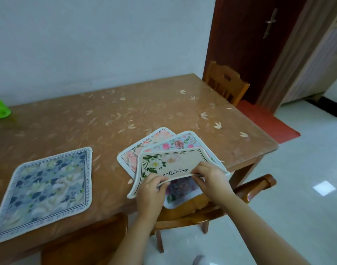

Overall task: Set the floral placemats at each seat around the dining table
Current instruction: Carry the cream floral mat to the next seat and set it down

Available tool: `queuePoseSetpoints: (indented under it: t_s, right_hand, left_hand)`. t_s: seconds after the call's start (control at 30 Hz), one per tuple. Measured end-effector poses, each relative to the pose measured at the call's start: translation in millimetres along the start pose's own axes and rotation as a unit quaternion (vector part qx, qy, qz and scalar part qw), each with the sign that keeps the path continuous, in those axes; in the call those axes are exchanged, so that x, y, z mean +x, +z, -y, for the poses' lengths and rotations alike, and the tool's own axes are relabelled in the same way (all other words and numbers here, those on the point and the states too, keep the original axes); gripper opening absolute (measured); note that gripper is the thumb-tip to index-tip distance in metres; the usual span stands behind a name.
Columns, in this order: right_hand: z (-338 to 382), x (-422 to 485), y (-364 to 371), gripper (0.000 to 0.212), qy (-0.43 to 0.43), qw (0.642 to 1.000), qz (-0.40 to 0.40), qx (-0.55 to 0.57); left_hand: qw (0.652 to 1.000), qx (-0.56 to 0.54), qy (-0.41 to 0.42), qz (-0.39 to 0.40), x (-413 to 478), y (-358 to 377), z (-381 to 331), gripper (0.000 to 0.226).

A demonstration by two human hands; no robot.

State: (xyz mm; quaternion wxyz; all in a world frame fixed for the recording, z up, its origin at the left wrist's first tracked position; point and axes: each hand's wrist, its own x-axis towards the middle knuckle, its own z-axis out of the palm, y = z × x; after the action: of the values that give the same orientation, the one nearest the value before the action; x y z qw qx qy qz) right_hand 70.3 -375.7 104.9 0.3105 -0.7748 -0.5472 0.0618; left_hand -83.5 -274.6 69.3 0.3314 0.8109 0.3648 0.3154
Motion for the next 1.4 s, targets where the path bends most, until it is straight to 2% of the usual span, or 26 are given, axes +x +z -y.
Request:
queuePoseSetpoints:
  t_s: [0.3,0.47,0.6,0.8,1.1,1.3,1.4]
  right_hand:
    - [-38.6,-22.8,-63.7,0.012,0.012,0.998,-0.062,-0.024]
    - [-90.9,-25.2,-125.8,0.006,0.000,0.992,-0.106,-0.070]
    - [-151.1,-33.1,-182.1,0.013,0.007,0.990,-0.121,-0.078]
    - [-256.3,-57.8,-255.7,0.008,0.068,0.985,-0.145,-0.064]
    - [-355.0,-79.2,-313.1,0.008,0.160,0.973,-0.164,-0.032]
    - [-420.4,-58.7,-349.4,0.005,0.210,0.956,-0.206,-0.019]
    - [-461.8,-32.3,-367.1,0.005,0.217,0.954,-0.205,-0.029]
  left_hand:
    - [0.999,0.015,0.042,0.005,6.4,41.8,-64.9,0.006]
    - [0.998,0.005,0.065,-0.020,24.0,98.2,-122.3,0.007]
    - [0.995,0.012,0.094,-0.027,37.4,160.9,-178.6,0.010]
    - [0.990,0.007,0.138,0.019,57.7,261.9,-263.4,0.012]
    - [0.978,0.024,0.185,0.090,79.9,358.0,-338.7,0.011]
    - [0.970,0.020,0.221,0.099,126.8,428.5,-380.0,0.013]
    - [0.971,0.023,0.214,0.108,163.6,471.4,-390.0,0.013]
